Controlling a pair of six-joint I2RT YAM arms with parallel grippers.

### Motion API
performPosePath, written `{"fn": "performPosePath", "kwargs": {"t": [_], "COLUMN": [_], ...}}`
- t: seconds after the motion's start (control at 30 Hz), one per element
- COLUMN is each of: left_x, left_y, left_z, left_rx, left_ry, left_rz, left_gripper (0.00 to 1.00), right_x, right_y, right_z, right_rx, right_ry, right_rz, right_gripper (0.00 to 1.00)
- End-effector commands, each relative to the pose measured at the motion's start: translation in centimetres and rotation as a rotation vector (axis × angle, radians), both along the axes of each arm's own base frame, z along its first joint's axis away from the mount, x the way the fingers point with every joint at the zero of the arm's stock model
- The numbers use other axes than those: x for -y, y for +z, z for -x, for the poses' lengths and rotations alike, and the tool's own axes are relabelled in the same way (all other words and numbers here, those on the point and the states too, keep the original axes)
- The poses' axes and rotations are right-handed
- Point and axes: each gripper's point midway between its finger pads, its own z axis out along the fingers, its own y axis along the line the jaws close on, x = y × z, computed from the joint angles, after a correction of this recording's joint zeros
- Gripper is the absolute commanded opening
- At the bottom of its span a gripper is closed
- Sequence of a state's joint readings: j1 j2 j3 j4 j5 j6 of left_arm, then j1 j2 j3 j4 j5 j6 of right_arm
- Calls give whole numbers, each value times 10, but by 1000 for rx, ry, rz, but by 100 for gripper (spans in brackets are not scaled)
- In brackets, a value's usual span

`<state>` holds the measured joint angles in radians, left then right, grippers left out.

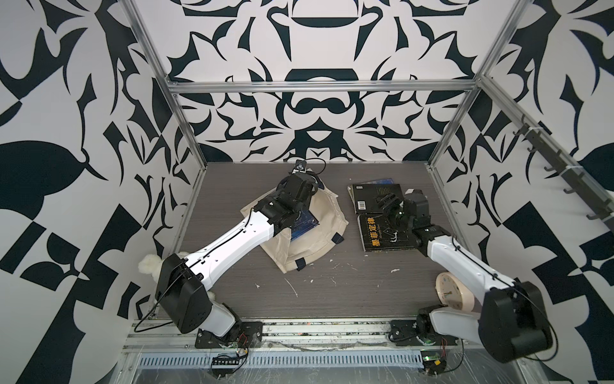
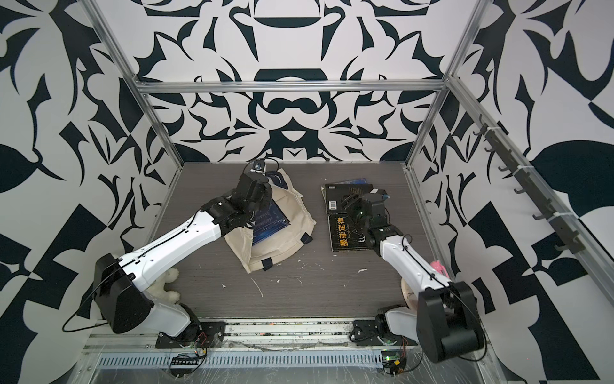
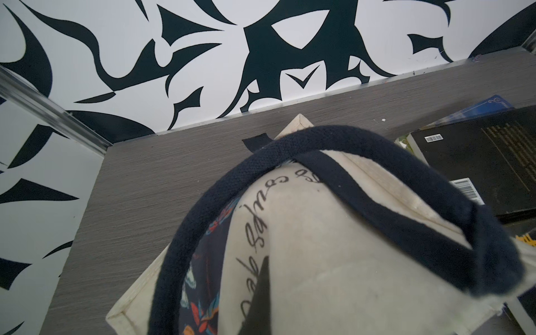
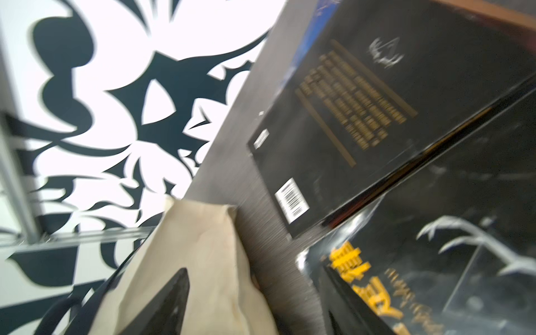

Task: Take out the books from the canvas bag
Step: Place the book on the book, then pick up the book from the canvas bag.

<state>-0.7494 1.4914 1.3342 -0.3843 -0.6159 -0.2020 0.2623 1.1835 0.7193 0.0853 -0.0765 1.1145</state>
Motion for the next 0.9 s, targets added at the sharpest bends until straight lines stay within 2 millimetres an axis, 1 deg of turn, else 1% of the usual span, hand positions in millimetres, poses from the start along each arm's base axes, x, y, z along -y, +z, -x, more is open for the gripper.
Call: {"fn": "performPosePath", "kwargs": {"t": [0.0,0.1,0.23,0.37,0.4,0.57,0.77,0.83,0.87], "left_x": [13,15,16,15,16,22,24,25,25], "left_y": [25,26,33,37,37,32,30,29,30], "left_z": [2,3,8,10,9,10,10,11,11], "left_rx": [68,62,82,97,96,74,68,62,63], "left_ry": [-59,-71,-93,-100,-102,-121,-128,-133,-132], "left_rz": [77,77,89,88,89,102,108,112,112], "left_gripper": [0,0,0,0,0,0,0,0,0], "right_x": [-10,-31,-60,-86,-89,-128,-147,-158,-167], "right_y": [3,12,18,16,14,10,19,17,14], "right_z": [21,36,47,59,59,73,86,88,89], "right_rx": [23,65,101,124,137,165,220,225,217], "right_ry": [12,48,104,163,148,231,239,252,274], "right_rz": [68,85,89,74,77,62,73,83,84], "right_gripper": [78,79,78,76,75,73,71,70,70]}}
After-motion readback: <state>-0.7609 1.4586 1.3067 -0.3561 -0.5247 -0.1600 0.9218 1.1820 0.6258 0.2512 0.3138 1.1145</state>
